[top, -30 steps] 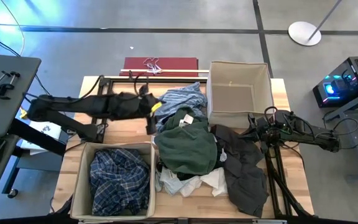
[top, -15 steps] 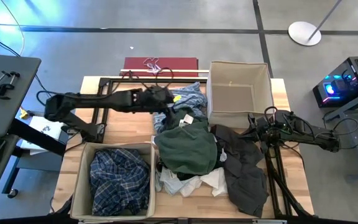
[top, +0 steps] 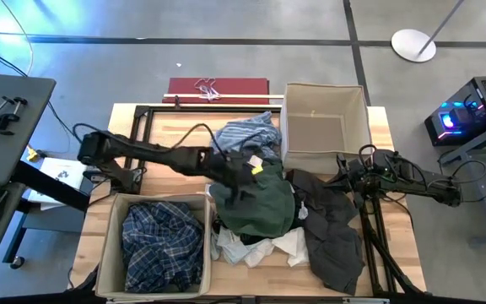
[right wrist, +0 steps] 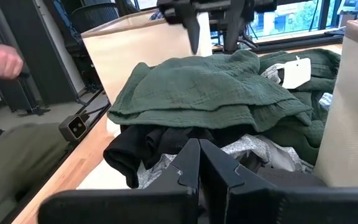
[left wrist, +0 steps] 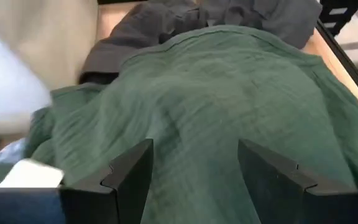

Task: Sort clothes
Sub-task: Put the green shirt into the bottom laundry organizer

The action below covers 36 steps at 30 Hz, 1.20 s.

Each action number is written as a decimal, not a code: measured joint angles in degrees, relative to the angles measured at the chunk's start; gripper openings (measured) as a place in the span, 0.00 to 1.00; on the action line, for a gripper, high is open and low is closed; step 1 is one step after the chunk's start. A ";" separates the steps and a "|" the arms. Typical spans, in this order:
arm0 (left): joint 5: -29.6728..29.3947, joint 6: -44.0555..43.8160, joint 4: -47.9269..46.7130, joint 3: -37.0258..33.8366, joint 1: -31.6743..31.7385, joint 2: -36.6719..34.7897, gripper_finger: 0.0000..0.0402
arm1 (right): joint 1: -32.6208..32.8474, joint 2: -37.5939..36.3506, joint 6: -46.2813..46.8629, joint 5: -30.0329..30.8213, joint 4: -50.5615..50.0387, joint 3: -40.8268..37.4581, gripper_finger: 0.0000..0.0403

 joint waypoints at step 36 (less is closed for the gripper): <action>-12.18 8.49 2.36 21.79 -8.44 -18.01 0.00 | -0.01 0.02 0.00 0.02 -0.03 0.01 0.00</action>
